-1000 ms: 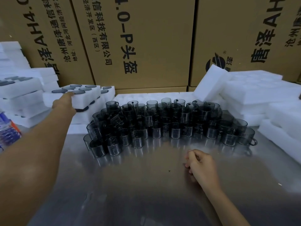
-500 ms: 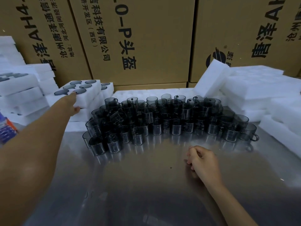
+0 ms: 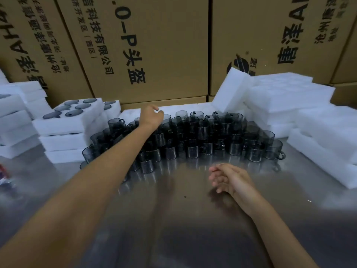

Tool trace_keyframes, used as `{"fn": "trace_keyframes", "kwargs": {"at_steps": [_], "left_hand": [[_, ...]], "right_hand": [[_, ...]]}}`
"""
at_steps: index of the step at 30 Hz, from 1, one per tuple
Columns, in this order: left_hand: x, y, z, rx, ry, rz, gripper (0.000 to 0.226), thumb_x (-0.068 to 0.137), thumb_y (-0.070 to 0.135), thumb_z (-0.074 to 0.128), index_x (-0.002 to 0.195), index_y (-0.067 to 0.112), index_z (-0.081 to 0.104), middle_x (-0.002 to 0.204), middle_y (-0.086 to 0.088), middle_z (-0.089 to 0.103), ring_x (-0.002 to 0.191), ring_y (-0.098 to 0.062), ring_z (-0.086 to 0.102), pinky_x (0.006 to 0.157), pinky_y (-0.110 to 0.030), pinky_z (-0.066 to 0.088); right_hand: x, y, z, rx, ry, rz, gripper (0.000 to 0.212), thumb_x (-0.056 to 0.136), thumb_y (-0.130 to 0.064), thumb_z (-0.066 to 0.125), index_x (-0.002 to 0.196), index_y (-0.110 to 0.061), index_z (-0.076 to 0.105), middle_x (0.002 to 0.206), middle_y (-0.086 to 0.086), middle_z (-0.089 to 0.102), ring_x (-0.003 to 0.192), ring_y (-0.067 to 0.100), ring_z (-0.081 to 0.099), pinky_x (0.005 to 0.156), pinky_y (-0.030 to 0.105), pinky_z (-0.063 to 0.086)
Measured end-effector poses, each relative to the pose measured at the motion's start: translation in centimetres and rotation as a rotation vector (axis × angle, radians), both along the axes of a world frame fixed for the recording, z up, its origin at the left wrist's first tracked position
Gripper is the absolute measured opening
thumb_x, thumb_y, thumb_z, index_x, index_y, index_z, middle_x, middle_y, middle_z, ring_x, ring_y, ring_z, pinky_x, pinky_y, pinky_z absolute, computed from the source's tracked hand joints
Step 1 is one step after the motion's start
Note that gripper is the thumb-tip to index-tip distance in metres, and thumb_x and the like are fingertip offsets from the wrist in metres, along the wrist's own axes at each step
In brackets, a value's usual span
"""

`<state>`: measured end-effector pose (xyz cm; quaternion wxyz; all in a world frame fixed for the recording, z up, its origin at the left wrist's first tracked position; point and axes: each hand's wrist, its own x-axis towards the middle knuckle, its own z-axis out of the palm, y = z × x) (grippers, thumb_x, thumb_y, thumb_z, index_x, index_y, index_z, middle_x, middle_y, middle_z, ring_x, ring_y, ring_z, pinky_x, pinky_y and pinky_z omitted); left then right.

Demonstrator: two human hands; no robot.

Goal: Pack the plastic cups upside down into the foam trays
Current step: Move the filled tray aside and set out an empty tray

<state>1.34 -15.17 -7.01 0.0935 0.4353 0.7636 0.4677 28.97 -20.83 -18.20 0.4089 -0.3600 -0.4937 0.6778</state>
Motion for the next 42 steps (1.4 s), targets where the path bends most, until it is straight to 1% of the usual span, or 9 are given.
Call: {"fn": "trace_keyframes", "kwargs": {"at_steps": [5, 13, 18, 24, 29, 33, 37, 40, 42], "left_hand": [[8.5, 5.5, -0.3, -0.065, 0.032, -0.233, 0.053, 0.092, 0.026, 0.065, 0.138, 0.011, 0.043, 0.13, -0.014, 0.055, 0.118, -0.029, 0.054, 0.098, -0.036, 0.046], [16.1, 11.9, 1.1, -0.026, 0.148, -0.287, 0.105, 0.08, 0.025, 0.081, 0.157, 0.01, 0.011, 0.157, -0.012, 0.027, 0.142, -0.031, 0.031, 0.111, -0.045, 0.036], [15.6, 12.9, 0.7, -0.048, 0.117, -0.271, 0.081, 0.084, 0.014, 0.073, 0.151, 0.017, 0.027, 0.141, -0.012, 0.048, 0.126, -0.034, 0.05, 0.097, -0.046, 0.05], [16.1, 9.8, 1.0, 0.125, 0.216, -0.257, 0.068, 0.077, 0.021, 0.076, 0.135, 0.017, 0.042, 0.129, -0.007, 0.042, 0.114, -0.029, 0.051, 0.094, -0.048, 0.05], [15.8, 2.6, 1.0, 0.277, 0.662, -0.175, 0.064, 0.077, 0.024, 0.066, 0.138, 0.023, 0.044, 0.117, -0.002, 0.047, 0.108, -0.021, 0.05, 0.09, -0.033, 0.019], [15.9, -4.6, -1.0, 0.36, 1.049, -0.121, 0.056, 0.074, 0.014, 0.067, 0.129, 0.02, 0.056, 0.101, -0.002, 0.055, 0.091, -0.024, 0.055, 0.087, -0.04, 0.028], [16.9, -10.6, -4.8, 0.276, 1.234, -0.183, 0.055, 0.065, 0.013, 0.071, 0.119, 0.019, 0.064, 0.089, -0.001, 0.058, 0.079, -0.025, 0.058, 0.077, -0.04, 0.03], [18.2, -13.8, -8.1, 0.261, 1.326, -0.328, 0.047, 0.071, 0.009, 0.065, 0.118, 0.017, 0.065, 0.083, 0.0, 0.054, 0.072, -0.022, 0.051, 0.071, -0.036, 0.03], [18.8, -15.2, -9.0, 0.232, 1.342, -0.436, 0.036, 0.088, 0.017, 0.056, 0.123, 0.015, 0.062, 0.085, 0.001, 0.056, 0.074, -0.021, 0.049, 0.07, -0.035, 0.029]], "right_hand": [[1.5, 1.3, -0.2, -0.266, 0.435, -0.059, 0.026, 0.102, -0.02, 0.047, 0.101, -0.002, 0.066, 0.077, 0.009, 0.069, 0.07, 0.015, 0.068, 0.063, 0.023, 0.058], [1.6, 2.2, -0.8, -0.338, 0.497, -0.036, 0.027, 0.101, -0.02, 0.047, 0.101, -0.002, 0.067, 0.08, 0.012, 0.069, 0.069, 0.017, 0.069, 0.063, 0.025, 0.058], [1.7, 2.5, -1.2, -0.334, 0.475, -0.01, 0.026, 0.1, -0.02, 0.049, 0.104, -0.002, 0.067, 0.083, 0.013, 0.07, 0.072, 0.017, 0.069, 0.067, 0.026, 0.058], [1.7, 2.4, -1.1, -0.34, 0.48, -0.004, 0.025, 0.1, -0.019, 0.048, 0.101, -0.003, 0.068, 0.082, 0.013, 0.071, 0.071, 0.017, 0.071, 0.065, 0.025, 0.059], [1.9, 1.9, -0.6, -0.333, 0.444, -0.03, 0.027, 0.1, -0.022, 0.049, 0.103, -0.003, 0.068, 0.086, 0.013, 0.071, 0.074, 0.018, 0.071, 0.07, 0.027, 0.057], [2.1, 1.6, -0.1, -0.255, 0.38, -0.057, 0.042, 0.099, -0.043, 0.052, 0.117, -0.008, 0.065, 0.099, 0.011, 0.074, 0.082, 0.02, 0.07, 0.081, 0.033, 0.053], [2.5, 0.6, 0.7, -0.087, 0.378, 0.019, 0.062, 0.091, -0.067, 0.05, 0.141, -0.03, 0.054, 0.13, 0.005, 0.068, 0.117, 0.022, 0.067, 0.097, 0.04, 0.047], [2.6, -1.0, 1.2, -0.036, 0.388, 0.089, 0.052, 0.097, -0.059, 0.052, 0.137, -0.028, 0.06, 0.133, 0.005, 0.066, 0.124, 0.024, 0.062, 0.105, 0.042, 0.045], [2.4, -1.6, 1.0, -0.025, 0.322, -0.062, 0.038, 0.095, -0.041, 0.064, 0.13, -0.028, 0.06, 0.113, -0.006, 0.072, 0.105, 0.015, 0.068, 0.091, 0.034, 0.051]]}}
